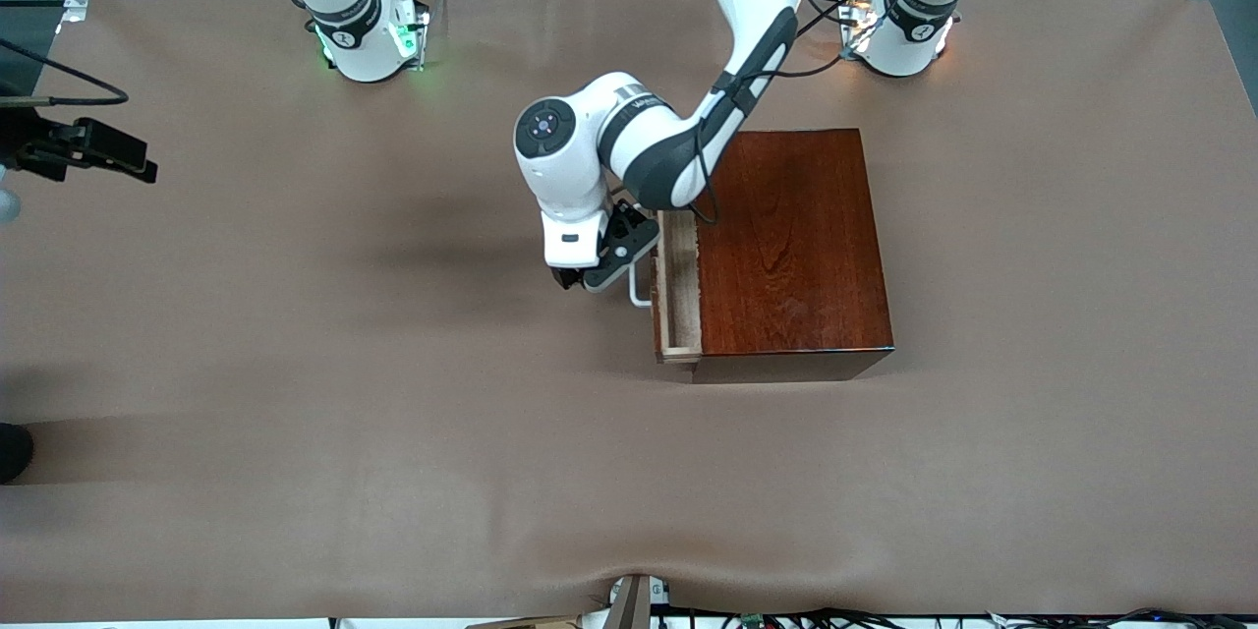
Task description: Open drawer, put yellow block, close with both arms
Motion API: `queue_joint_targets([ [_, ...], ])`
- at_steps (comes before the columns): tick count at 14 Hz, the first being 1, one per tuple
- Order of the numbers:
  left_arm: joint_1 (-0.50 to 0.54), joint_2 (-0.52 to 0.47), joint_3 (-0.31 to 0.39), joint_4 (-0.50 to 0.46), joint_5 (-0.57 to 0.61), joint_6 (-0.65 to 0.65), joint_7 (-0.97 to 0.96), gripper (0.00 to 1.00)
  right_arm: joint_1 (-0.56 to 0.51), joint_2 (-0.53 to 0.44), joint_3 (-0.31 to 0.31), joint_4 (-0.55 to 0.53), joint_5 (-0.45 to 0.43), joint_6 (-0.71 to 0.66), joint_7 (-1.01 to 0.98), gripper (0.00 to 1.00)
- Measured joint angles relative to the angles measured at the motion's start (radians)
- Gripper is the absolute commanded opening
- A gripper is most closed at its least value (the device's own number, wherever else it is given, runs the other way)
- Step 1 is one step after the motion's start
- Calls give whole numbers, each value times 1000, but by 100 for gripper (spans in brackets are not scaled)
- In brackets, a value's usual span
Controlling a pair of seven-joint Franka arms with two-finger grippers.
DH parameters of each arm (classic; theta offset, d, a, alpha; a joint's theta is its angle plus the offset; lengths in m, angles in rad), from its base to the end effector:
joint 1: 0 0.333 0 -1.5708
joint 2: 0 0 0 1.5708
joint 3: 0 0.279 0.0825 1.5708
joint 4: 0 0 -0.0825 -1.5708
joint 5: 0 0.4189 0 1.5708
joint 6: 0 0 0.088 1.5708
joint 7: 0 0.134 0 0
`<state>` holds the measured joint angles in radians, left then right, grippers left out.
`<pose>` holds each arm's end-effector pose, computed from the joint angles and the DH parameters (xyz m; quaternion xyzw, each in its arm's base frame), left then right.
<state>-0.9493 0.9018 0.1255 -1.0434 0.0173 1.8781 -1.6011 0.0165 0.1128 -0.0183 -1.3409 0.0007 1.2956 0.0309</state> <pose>0.5046 -0.5809 0.2290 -0.9326 -0.3549 -0.0437 0.0488 0.5856 -0.0004 0.5856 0.9967 -0.0163 -0.0789 0.0018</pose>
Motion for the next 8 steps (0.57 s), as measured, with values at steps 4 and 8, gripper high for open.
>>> queue_joint_targets([
  [4,10,-4,2,0,0,-32,10,100,-6,-83,-2,-128,-1,77,-2,100],
  [8,17,-6,6,0,0,-76,11,100,-8,-113,-2,-167,-1,109,-8,100],
])
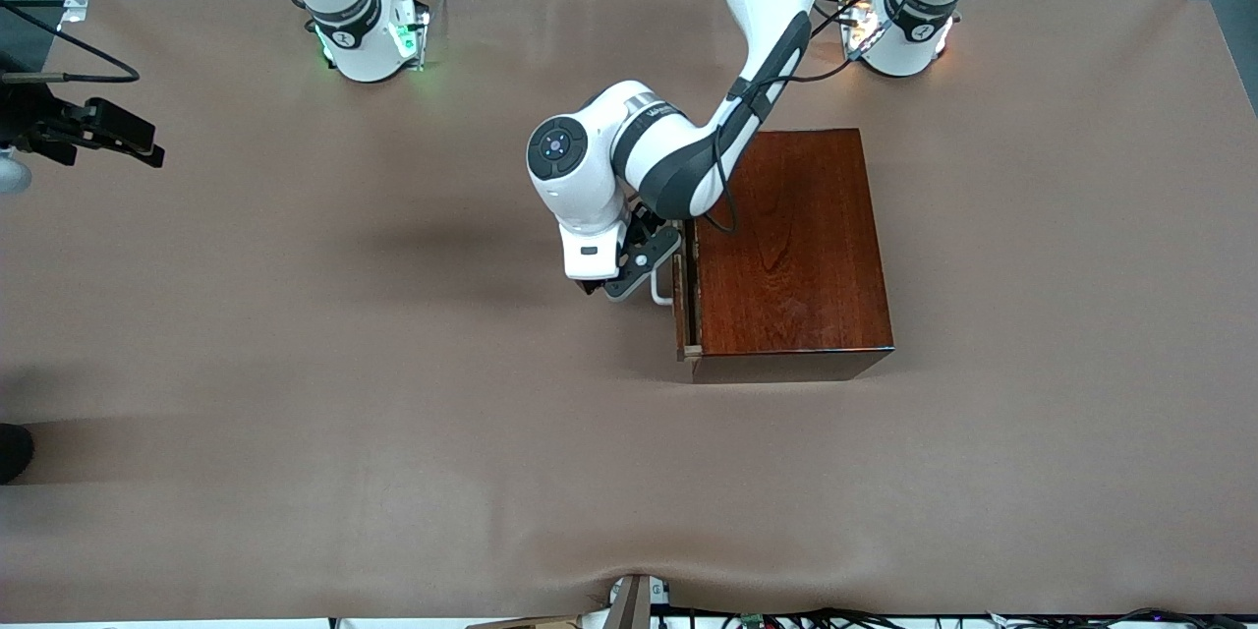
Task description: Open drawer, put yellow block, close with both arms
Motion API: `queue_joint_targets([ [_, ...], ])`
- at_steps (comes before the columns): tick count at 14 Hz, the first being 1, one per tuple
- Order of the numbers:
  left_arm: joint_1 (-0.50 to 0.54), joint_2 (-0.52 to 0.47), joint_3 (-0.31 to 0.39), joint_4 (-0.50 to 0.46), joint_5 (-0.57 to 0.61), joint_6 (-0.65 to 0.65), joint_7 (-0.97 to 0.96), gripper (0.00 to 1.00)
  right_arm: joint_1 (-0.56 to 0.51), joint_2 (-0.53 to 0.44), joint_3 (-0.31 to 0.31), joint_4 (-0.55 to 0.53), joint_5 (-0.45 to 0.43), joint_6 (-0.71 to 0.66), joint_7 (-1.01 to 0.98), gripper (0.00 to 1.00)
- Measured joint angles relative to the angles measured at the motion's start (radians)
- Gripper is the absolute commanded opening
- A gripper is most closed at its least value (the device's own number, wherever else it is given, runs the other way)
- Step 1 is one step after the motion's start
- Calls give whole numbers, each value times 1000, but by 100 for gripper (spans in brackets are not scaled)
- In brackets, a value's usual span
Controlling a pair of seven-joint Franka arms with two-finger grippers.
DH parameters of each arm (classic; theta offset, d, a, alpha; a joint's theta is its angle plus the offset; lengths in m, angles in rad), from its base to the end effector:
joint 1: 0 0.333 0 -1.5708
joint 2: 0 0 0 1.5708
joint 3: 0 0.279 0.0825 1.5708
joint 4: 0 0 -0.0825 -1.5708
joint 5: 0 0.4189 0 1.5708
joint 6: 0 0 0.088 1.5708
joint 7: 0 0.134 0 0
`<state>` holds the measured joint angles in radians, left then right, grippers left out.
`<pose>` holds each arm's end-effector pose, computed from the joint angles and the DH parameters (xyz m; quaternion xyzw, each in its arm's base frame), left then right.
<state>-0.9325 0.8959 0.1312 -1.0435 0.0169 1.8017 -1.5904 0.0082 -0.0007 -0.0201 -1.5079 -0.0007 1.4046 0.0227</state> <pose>0.5104 -0.5621 0.2281 -0.9282 -0.3611 -0.0326 0.0830 0.5689 -0.0069 0.5787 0.9985 -0.0173 -0.0513 0.0006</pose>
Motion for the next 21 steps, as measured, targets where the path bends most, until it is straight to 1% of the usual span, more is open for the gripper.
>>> queue_joint_targets([
  [1,2,-1,1,0,0,-6,1,100,0,-1,0,3,-1,8,0,100],
  [3,5,-4,2,0,0,-15,1,100,-4,-4,-1,46,-4,13,0,100],
  [6,9,-5,3,0,0,-26,1,100,-8,-10,0,98,-4,-25,0,100],
  [9,13,-9,5,0,0,-39,1,100,-8,-12,5,101,-3,-56,0,100],
  [15,22,-12,5,0,-6,-58,1,100,-8,-12,5,118,-4,-55,0,100],
  [18,22,-16,2,3,-17,-56,1,100,-8,-12,5,146,-4,-55,0,100],
  [21,22,-62,2,13,-57,-39,1,100,-8,-12,5,157,-4,-56,0,100],
])
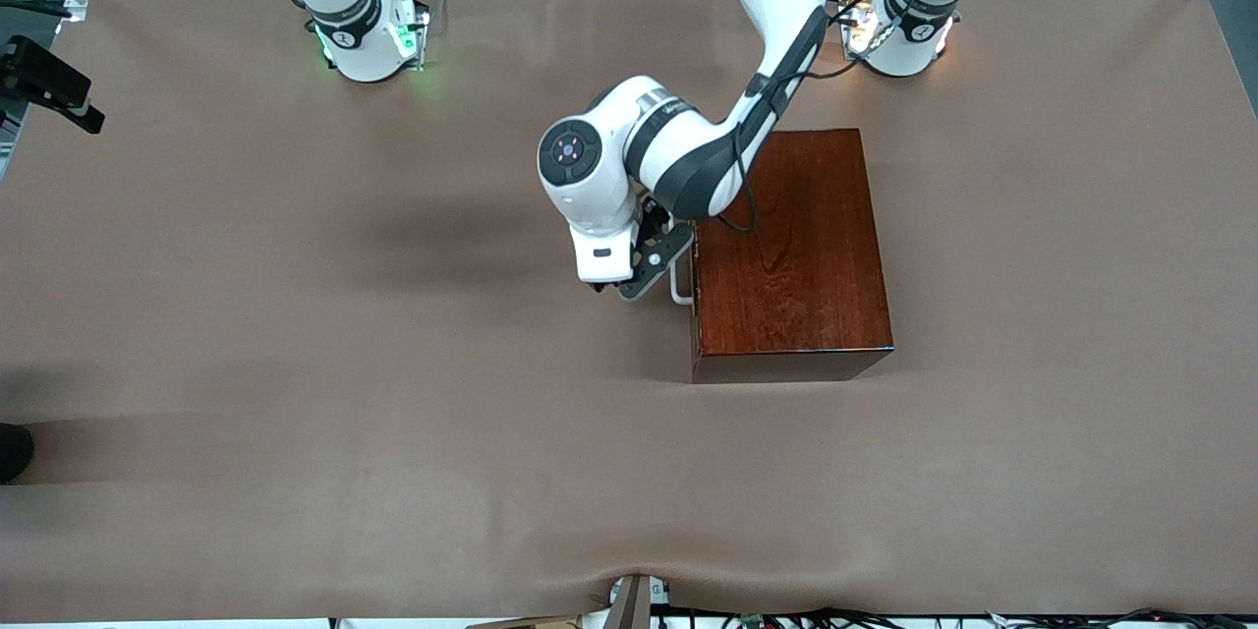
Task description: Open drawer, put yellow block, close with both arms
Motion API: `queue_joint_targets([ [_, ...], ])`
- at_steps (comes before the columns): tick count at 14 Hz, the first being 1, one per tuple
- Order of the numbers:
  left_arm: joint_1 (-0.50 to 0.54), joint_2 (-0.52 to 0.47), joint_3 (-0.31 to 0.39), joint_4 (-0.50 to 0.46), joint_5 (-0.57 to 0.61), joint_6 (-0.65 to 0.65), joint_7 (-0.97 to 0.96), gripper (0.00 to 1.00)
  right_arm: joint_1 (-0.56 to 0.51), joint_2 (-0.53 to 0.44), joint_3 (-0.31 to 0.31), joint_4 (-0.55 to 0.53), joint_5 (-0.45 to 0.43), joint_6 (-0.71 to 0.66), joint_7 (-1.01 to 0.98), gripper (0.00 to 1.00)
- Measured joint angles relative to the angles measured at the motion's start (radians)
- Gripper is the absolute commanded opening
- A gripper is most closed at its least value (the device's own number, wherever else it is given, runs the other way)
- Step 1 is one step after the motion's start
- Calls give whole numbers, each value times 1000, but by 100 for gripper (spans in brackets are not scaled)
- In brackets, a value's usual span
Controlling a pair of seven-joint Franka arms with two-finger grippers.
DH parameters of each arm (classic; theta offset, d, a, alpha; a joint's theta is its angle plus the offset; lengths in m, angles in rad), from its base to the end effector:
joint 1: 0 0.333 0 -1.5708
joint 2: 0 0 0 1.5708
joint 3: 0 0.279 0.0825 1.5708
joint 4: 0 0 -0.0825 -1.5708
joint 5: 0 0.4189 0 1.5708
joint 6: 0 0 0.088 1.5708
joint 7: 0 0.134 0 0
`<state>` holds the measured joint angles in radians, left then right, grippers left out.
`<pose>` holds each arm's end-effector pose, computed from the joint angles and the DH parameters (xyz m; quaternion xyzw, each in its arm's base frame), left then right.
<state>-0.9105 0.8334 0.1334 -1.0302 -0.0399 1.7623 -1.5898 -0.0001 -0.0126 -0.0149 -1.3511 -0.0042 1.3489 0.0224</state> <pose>0.5195 -0.5563 0.2787 -0.9228 -0.3812 -0.0107 0.0556 0.5570 -0.0090 0.6567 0.9998 -0.0192 0.0052 0.0019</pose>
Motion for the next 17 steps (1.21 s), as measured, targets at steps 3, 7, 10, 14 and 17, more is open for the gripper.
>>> queue_joint_targets([
  [3,34,-105,9,5,0,0,31,100,0,0,4,0,0,0,0,100],
  [7,165,-275,12,-14,-1,-107,240,100,0,0,5,0,0,0,0,100],
  [10,263,-362,12,-35,-2,-216,497,100,0,0,6,0,0,-1,0,100],
  [14,399,-453,13,-100,-2,-289,798,100,0,0,7,0,0,-18,-1,100],
  [17,498,-510,13,-157,-2,-292,1002,100,0,0,7,0,0,-31,-3,100],
])
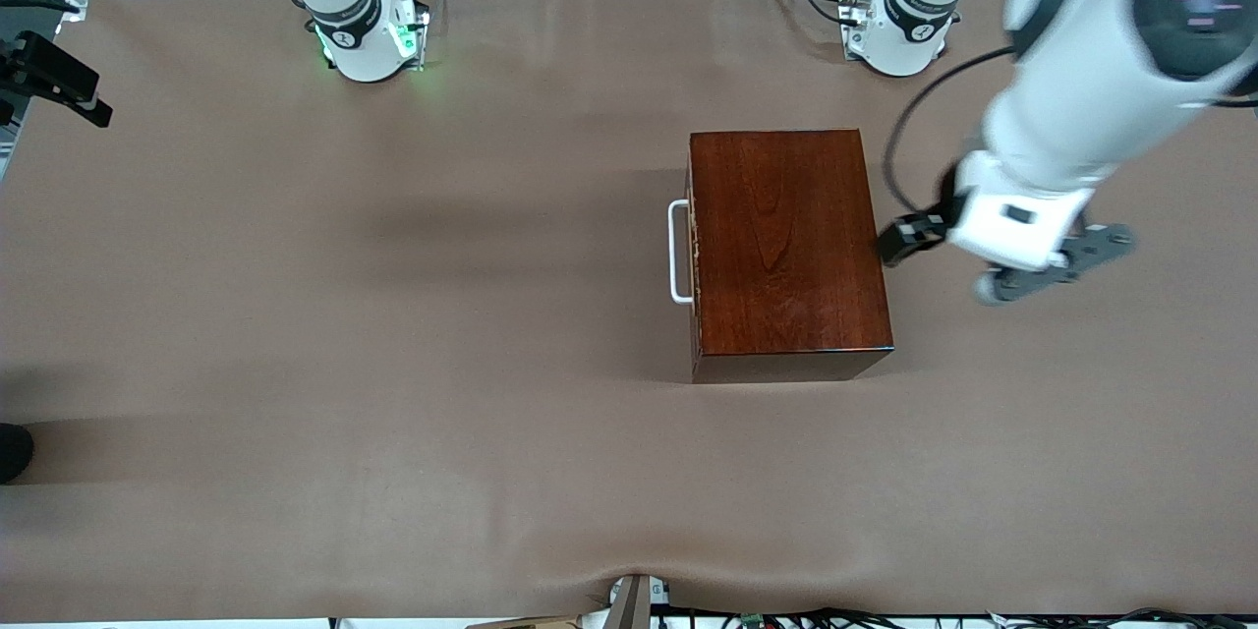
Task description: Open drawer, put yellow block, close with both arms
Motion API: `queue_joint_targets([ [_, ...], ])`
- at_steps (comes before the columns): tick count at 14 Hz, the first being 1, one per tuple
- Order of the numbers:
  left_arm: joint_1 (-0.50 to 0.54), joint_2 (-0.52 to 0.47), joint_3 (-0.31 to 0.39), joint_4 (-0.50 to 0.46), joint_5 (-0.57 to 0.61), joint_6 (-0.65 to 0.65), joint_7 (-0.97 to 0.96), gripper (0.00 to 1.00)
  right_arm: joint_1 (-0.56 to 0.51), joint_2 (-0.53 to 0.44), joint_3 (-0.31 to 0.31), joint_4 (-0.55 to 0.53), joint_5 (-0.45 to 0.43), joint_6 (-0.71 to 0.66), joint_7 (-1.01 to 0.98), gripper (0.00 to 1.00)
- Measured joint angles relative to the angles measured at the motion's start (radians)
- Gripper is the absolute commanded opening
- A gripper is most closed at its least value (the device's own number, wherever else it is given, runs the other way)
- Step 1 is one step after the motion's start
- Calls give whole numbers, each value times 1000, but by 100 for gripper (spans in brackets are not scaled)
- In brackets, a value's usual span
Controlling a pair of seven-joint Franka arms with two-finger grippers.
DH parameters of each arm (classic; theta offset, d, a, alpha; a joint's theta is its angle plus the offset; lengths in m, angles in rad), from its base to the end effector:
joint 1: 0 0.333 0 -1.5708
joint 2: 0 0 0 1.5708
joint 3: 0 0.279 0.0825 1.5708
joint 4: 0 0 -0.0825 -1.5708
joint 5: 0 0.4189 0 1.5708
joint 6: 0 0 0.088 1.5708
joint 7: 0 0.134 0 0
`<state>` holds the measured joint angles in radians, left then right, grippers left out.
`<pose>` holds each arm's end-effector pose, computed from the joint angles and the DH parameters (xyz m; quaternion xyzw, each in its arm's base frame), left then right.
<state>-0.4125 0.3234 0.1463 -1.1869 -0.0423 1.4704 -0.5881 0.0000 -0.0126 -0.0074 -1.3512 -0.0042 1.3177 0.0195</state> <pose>0.6330 -0.1941 0.5433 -0.9877 -0.1552 0.0158 0.0096 0.5528 -0.0048 0.6539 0.9998 -0.0140 -0.0104 0.0021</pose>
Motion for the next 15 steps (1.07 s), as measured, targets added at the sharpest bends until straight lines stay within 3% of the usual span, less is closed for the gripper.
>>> queue_joint_targets([
  [5,144,-123,3,-126,0,-11,280,100,0,12,-1,-14,0,-11,0,100],
  [10,203,-218,-16,-234,0,-11,372,100,-1,24,-4,-66,0,30,-1,100],
  [14,449,-270,-263,-301,6,-11,384,100,-1,24,-4,-97,0,82,-2,100],
  [15,477,-282,-296,-316,17,-10,397,100,-2,24,-5,-99,0,83,-2,100],
])
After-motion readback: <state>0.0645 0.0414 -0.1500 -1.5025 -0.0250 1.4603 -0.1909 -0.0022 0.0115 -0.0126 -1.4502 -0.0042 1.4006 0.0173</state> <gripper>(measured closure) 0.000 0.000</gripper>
